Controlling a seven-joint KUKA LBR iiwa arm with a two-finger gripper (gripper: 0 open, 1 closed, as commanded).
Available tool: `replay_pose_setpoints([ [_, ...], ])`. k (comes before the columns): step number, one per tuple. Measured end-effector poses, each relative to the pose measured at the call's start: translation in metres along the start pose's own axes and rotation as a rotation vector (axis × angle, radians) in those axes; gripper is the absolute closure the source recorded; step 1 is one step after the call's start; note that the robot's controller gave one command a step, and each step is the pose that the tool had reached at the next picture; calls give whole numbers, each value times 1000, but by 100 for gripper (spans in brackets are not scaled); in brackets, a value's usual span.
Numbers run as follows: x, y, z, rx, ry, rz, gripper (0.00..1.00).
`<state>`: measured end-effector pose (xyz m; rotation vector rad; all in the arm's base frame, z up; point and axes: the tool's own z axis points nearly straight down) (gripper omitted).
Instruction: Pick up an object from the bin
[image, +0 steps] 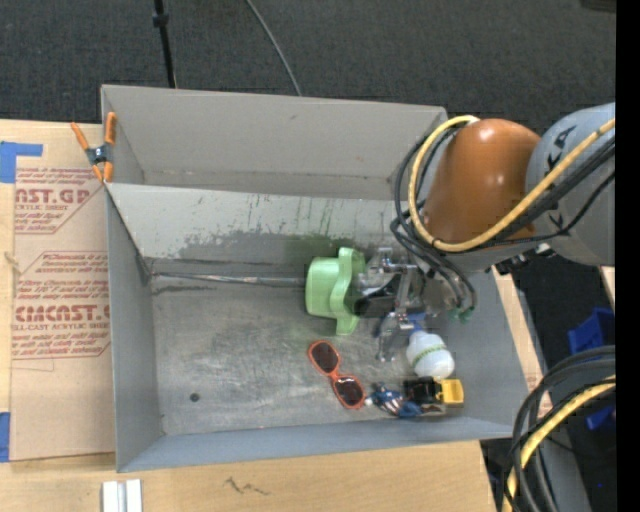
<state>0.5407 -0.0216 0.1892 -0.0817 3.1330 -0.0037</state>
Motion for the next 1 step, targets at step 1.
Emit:
replay_pose_setpoints([
  [1, -36, 13, 44, -2, -28, -108, 0],
])
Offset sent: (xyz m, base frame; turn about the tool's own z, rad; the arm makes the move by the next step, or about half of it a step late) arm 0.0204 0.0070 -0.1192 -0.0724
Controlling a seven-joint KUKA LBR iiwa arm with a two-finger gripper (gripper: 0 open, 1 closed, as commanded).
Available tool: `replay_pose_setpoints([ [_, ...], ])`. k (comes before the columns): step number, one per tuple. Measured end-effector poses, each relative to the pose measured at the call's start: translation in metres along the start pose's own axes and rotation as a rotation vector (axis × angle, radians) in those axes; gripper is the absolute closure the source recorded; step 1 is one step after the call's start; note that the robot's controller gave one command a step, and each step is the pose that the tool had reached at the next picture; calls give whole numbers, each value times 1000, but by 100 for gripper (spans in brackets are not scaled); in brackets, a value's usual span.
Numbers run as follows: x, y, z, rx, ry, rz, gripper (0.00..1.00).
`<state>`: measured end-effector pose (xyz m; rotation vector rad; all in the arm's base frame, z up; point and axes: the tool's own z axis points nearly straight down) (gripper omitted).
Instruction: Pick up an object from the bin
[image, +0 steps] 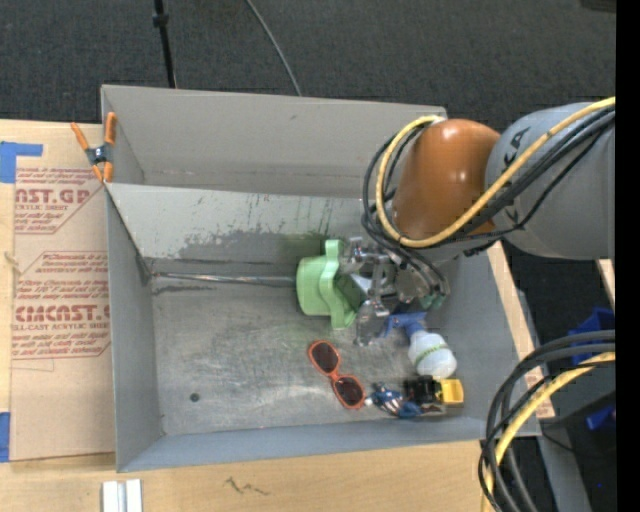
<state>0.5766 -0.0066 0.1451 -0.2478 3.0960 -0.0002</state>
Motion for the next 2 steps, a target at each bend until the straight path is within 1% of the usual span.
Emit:
replay_pose_setpoints([
  [1, 11, 2, 15, -4, 34, 1, 100],
  [2, 11, 2, 15, -4, 33, 1, 0],
])
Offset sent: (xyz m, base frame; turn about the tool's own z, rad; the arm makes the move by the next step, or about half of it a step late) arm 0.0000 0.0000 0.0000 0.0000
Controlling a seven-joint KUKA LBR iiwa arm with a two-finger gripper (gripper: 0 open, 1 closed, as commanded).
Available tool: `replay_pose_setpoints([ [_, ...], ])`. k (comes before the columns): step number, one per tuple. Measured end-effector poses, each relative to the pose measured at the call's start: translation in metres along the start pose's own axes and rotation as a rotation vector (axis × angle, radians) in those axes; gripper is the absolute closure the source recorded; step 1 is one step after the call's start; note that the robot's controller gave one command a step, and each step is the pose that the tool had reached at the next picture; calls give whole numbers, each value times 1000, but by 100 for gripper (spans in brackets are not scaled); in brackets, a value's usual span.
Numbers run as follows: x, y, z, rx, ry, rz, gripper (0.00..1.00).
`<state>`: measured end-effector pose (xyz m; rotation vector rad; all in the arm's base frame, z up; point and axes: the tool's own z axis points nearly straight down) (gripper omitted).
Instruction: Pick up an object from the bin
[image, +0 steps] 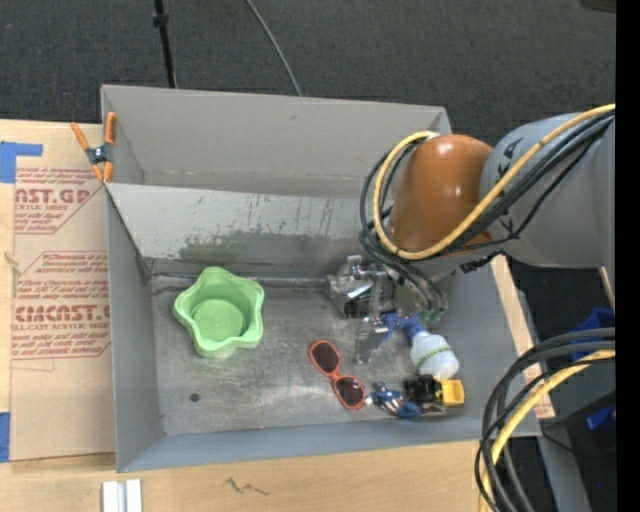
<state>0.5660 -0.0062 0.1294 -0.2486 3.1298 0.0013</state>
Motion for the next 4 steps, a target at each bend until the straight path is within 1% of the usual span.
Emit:
replay_pose_setpoints([
  [1, 0, 0, 0, 0, 0, 0, 0],
  [2, 48, 21, 53, 1, -19, -80, 100],
  [3, 48, 20, 53, 1, -18, -81, 100],
  [4, 57, 21, -99, 2, -5, -12, 100],
])
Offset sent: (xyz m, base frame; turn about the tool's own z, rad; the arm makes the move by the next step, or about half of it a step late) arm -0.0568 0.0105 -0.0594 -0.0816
